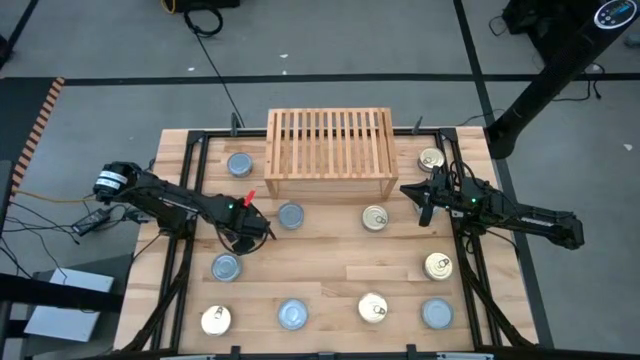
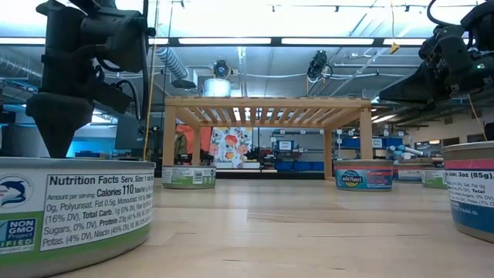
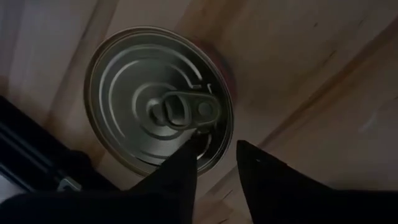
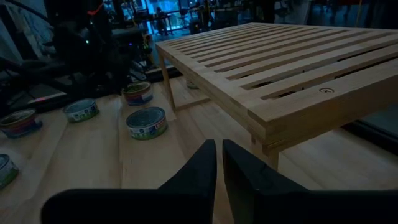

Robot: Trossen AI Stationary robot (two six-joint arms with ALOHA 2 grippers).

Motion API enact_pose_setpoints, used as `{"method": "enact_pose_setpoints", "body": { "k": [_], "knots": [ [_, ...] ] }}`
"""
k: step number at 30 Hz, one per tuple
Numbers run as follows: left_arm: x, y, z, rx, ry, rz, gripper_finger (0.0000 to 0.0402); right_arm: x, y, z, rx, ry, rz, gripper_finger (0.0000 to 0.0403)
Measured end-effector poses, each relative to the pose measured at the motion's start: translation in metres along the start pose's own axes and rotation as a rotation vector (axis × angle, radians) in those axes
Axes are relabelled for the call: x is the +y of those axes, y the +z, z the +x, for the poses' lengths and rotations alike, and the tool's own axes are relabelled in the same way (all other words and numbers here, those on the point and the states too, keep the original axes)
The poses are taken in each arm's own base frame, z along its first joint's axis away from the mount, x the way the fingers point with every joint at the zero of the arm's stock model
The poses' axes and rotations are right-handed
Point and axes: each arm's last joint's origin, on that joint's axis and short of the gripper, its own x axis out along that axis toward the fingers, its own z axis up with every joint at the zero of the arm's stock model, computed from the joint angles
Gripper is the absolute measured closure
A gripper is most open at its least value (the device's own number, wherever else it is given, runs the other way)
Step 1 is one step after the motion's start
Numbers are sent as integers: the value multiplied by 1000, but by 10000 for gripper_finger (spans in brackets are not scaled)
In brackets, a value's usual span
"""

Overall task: Stack canned seafood by type on shelf
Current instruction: Put the blue pink tuna can on the shelf

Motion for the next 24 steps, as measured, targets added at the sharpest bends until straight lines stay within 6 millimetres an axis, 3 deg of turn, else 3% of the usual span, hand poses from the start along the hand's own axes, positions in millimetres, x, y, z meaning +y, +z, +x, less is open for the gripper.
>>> {"method": "enact_pose_setpoints", "body": {
  "k": [8, 16, 24],
  "knots": [
    [-5, -3, -1, -23, -10, 157, 393, 0, 0, 0, 0, 0, 0, 363],
    [-19, -2, -7, -75, -113, 251, 398, 0, 0, 0, 0, 0, 0, 363],
    [-37, 10, -39, -208, -249, 316, 400, 0, 0, 0, 0, 0, 0, 363]
  ]
}}
